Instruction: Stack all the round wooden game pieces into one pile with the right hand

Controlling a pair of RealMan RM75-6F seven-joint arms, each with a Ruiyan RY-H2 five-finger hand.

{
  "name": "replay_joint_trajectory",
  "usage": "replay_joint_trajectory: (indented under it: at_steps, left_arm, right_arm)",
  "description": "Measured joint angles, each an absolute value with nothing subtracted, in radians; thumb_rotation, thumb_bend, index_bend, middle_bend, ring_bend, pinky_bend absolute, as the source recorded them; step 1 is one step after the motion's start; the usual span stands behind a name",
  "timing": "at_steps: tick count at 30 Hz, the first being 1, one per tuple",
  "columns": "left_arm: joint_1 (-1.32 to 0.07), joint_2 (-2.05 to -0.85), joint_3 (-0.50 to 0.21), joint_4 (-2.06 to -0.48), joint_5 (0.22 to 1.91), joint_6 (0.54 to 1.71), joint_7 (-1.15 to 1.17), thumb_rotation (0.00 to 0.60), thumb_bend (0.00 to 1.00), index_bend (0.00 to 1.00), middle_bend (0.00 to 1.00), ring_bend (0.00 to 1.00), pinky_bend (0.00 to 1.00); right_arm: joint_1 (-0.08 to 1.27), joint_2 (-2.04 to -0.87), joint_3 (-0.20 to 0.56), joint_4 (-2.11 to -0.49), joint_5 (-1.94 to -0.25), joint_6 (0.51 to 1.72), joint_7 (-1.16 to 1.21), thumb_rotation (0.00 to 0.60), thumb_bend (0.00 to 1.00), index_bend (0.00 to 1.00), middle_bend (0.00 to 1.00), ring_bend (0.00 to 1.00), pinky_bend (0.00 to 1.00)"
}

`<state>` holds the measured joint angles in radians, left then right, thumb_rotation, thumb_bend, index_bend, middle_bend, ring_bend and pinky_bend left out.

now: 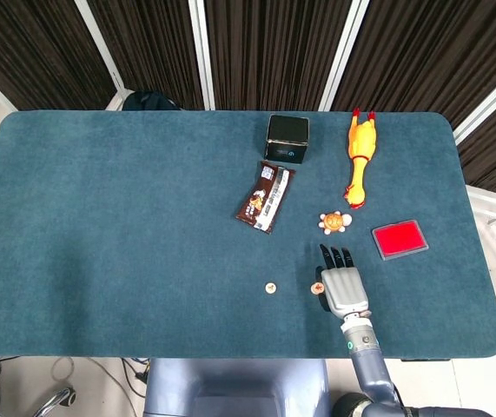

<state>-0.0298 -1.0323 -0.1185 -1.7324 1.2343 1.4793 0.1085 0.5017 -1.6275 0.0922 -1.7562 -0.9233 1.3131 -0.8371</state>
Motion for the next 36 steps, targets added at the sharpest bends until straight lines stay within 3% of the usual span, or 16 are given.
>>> replay_joint_trajectory:
  at_steps: [36]
  left_arm:
    - [-0.029,-1.032,-0.12,-1.735,1.235,1.482,0.102,0.6,0.19,0.13,0.0,0.0,0.04]
  right_arm:
    - [0.508,-1.625,0.083,-1.814,-0.942,1.33,-0.861,0.6,0.42,0.43,0.0,0.0,0.0]
